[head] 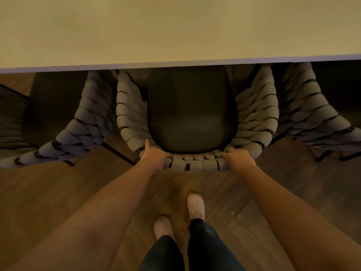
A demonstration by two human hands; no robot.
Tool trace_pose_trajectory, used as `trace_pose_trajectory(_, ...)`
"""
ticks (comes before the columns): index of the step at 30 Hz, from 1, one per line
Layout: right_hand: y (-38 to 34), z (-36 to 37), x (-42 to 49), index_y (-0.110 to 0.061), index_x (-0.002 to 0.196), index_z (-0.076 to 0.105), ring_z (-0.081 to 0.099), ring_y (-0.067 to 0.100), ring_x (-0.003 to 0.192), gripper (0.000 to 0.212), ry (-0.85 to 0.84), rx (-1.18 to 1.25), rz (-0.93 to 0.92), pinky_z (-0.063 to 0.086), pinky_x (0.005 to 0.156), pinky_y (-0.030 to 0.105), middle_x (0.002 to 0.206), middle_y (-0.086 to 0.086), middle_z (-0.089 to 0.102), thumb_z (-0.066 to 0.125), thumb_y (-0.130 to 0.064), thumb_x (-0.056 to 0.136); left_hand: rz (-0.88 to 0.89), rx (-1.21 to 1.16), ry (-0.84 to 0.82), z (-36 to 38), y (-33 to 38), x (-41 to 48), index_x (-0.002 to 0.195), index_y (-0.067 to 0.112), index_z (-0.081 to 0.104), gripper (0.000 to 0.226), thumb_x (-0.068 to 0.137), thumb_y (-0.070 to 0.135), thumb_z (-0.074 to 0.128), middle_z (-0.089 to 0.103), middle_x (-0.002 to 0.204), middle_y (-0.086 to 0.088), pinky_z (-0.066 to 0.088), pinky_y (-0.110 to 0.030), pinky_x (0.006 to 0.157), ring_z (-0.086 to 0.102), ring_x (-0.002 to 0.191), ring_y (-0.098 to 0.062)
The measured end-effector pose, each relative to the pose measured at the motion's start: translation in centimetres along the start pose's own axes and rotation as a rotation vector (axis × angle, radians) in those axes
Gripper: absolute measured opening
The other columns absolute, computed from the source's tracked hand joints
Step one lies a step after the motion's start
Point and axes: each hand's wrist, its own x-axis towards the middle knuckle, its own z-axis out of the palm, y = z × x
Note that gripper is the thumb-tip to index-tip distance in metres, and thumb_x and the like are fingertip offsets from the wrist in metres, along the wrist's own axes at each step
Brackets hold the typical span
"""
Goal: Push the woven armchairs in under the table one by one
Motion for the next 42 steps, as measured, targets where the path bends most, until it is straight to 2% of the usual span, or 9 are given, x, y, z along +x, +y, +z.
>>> trace_pose_trajectory(9, 0.5, -1.9, 3.4, -0.026, 0.139, 0.045, 0.054, 0.028, 0.112, 0.047, 0.026, -0.052, -0.023, 0.041, 0.094, 0.042, 0.127, 0.006, 0.052, 0.056, -0.017, 0.094, -0.031, 0.043, 0.012, -2.1, -1.9, 2.1, 0.147, 0.042, 0.027, 0.059, 0.094, 0.033, 0.054, 0.049, 0.142, 0.003, -0.002, -0.066, 0.113, 0.034, 0.139, -0.027)
trace_pose_trajectory(17, 1.1, -2.3, 4.2, -0.029, 0.141, 0.043, 0.053, 0.027, 0.112, 0.050, 0.039, -0.005, -0.024, 0.041, 0.093, 0.040, 0.128, 0.004, 0.052, 0.057, -0.022, 0.093, -0.018, 0.071, -0.025, -2.7, -2.4, 3.5, 0.148, 0.040, 0.027, 0.061, 0.093, 0.035, 0.054, 0.050, 0.141, 0.001, -0.003, -0.066, 0.112, 0.036, 0.137, -0.028)
trace_pose_trajectory(20, 1.1, -2.2, 4.2, -0.030, 0.142, 0.041, 0.052, 0.026, 0.114, 0.052, 0.042, 0.011, -0.019, 0.040, 0.095, 0.039, 0.131, 0.004, 0.050, 0.057, -0.025, 0.094, -0.001, 0.067, -0.053, -2.6, -2.6, 3.9, 0.149, 0.040, 0.025, 0.064, 0.093, 0.034, 0.055, 0.048, 0.142, 0.000, 0.001, -0.065, 0.114, 0.037, 0.136, -0.029)
trace_pose_trajectory(25, 0.4, -2.5, 3.3, -0.030, 0.139, 0.046, 0.052, 0.025, 0.111, 0.045, 0.068, 0.007, 0.064, 0.041, 0.092, 0.036, 0.126, 0.004, 0.052, 0.051, -0.019, 0.096, 0.058, 0.047, -0.043, -3.1, -2.8, 3.4, 0.146, 0.037, 0.032, 0.058, 0.092, 0.032, 0.054, 0.056, 0.129, -0.001, 0.010, -0.063, 0.114, 0.045, 0.127, -0.028)
trace_pose_trajectory(28, 0.1, -2.4, 3.1, -0.033, 0.141, 0.043, 0.051, 0.024, 0.112, 0.048, 0.069, -0.001, 0.086, 0.039, 0.091, 0.034, 0.126, 0.002, 0.052, 0.049, -0.019, 0.096, 0.074, 0.057, -0.056, -3.0, -3.0, 3.2, 0.146, 0.035, 0.032, 0.058, 0.092, 0.032, 0.054, 0.058, 0.124, -0.001, 0.014, -0.062, 0.114, 0.048, 0.122, -0.028)
trace_pose_trajectory(35, -1.0, -2.7, 3.1, -0.028, 0.141, 0.042, 0.042, 0.027, 0.123, 0.048, 0.034, -0.016, 0.133, 0.038, 0.100, 0.037, 0.135, 0.004, 0.046, 0.055, -0.020, 0.095, 0.148, 0.064, -0.028, -2.6, -3.7, 3.2, 0.143, 0.031, 0.037, 0.054, 0.092, 0.029, 0.054, 0.056, 0.128, -0.001, 0.027, -0.052, 0.109, 0.050, 0.120, -0.026)
trace_pose_trajectory(37, -1.1, -2.7, 3.1, -0.026, 0.142, 0.042, 0.033, 0.030, 0.133, 0.050, 0.020, -0.027, 0.152, 0.031, 0.110, 0.041, 0.142, 0.007, 0.041, 0.056, -0.021, 0.094, 0.163, 0.068, -0.036, -2.6, -3.8, 3.7, 0.143, 0.029, 0.037, 0.054, 0.092, 0.030, 0.055, 0.056, 0.128, -0.002, 0.028, -0.051, 0.108, 0.051, 0.120, -0.026)
trace_pose_trajectory(39, -1.6, -3.1, 2.6, -0.025, 0.146, 0.035, 0.020, 0.033, 0.144, 0.055, 0.010, -0.001, 0.172, 0.015, 0.119, 0.045, 0.151, 0.010, 0.032, 0.054, -0.020, 0.095, 0.208, 0.080, -0.081, -2.9, -4.0, 3.6, 0.144, 0.028, 0.036, 0.059, 0.090, 0.033, 0.058, 0.054, 0.131, -0.003, 0.026, -0.054, 0.110, 0.049, 0.122, -0.026)
trace_pose_trajectory(42, -2.3, -3.7, 1.5, -0.024, 0.152, 0.022, 0.007, 0.031, 0.148, 0.062, -0.038, 0.064, 0.191, 0.005, 0.120, 0.048, 0.158, 0.011, 0.020, 0.051, -0.020, 0.097, 0.268, 0.092, -0.229, -4.8, -4.6, 3.3, 0.148, 0.024, 0.031, 0.081, 0.081, 0.047, 0.070, 0.046, 0.142, -0.003, 0.023, -0.053, 0.114, 0.042, 0.131, -0.027)
